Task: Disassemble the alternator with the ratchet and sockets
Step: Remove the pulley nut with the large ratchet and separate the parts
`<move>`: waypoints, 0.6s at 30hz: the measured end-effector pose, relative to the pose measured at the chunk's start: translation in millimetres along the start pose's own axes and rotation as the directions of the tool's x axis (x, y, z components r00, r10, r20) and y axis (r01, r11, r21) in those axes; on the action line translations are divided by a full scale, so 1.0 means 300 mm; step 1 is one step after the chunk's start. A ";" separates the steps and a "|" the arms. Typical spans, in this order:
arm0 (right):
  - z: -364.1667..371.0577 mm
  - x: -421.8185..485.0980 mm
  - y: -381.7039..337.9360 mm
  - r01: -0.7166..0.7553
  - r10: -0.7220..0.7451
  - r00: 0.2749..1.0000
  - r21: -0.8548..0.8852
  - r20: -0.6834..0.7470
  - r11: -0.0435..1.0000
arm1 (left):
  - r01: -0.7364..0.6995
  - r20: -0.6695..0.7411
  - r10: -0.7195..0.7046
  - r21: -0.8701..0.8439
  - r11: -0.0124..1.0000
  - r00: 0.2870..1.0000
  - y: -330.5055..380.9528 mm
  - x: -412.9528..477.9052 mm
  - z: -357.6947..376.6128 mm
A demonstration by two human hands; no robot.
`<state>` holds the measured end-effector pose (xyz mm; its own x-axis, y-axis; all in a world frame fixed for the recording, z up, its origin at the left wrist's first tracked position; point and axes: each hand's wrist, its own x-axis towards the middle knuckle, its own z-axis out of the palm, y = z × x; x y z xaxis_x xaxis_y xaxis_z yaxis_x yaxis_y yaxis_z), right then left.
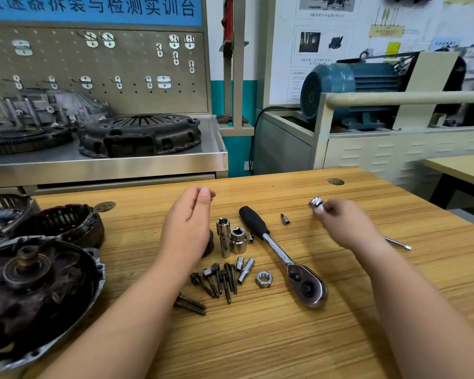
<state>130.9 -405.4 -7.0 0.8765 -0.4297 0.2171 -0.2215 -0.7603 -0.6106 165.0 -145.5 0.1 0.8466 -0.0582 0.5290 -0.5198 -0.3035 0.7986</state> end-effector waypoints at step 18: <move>-0.168 -0.209 -0.289 -0.375 -0.216 0.924 0.859 0.315 -0.350 | 0.333 0.611 -0.154 -0.191 0.923 0.777 0.346 -0.274 0.144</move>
<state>73.4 -337.1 70.9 0.9926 -0.0792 0.0922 0.1160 0.8453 -0.5216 46.3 -213.2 27.1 0.8073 -0.5794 0.1123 -0.2195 -0.1180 0.9685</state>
